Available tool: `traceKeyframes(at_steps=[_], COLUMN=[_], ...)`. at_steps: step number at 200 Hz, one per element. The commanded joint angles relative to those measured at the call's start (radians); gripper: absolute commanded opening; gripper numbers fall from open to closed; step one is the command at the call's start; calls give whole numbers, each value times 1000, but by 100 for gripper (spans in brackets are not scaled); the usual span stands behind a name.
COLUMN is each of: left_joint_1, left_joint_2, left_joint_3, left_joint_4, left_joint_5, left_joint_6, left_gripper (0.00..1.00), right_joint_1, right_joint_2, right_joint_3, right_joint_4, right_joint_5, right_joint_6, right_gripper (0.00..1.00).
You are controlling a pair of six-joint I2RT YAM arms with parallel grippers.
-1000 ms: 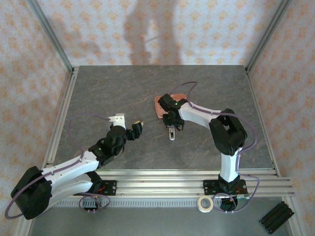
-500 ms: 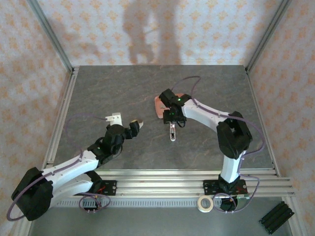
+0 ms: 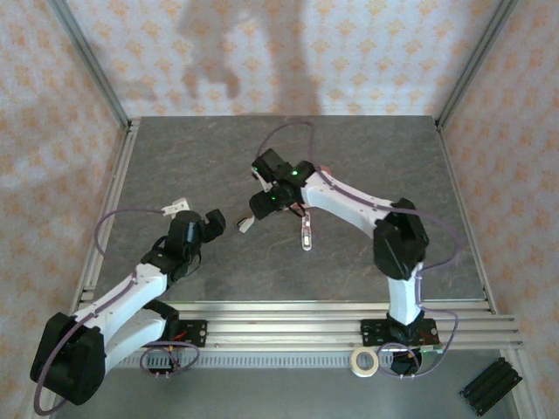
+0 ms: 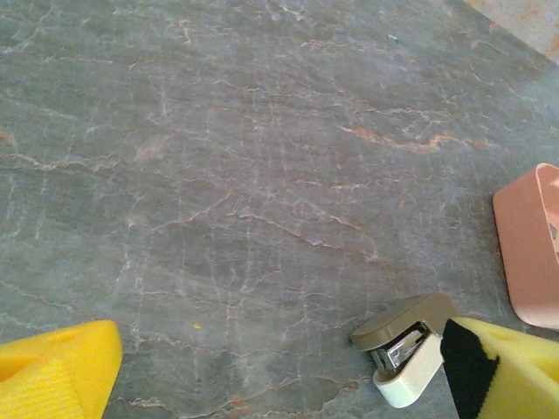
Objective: Load the staples into the stapler
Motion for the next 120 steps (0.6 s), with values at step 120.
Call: traceKeyframes(at_steps=[120], left_joint_1=[117], left_joint_2=[-65], left_joint_3=[-25], left_joint_4=[-71], left_joint_5=[21], left_joint_6=[-17], left_gripper=[95], right_joint_1=[62], right_joint_2=[373], right_joint_3=[364], right_joint_4=[-145], right_joint_5=[-95], right_joint_6=[-70], right_gripper=[81])
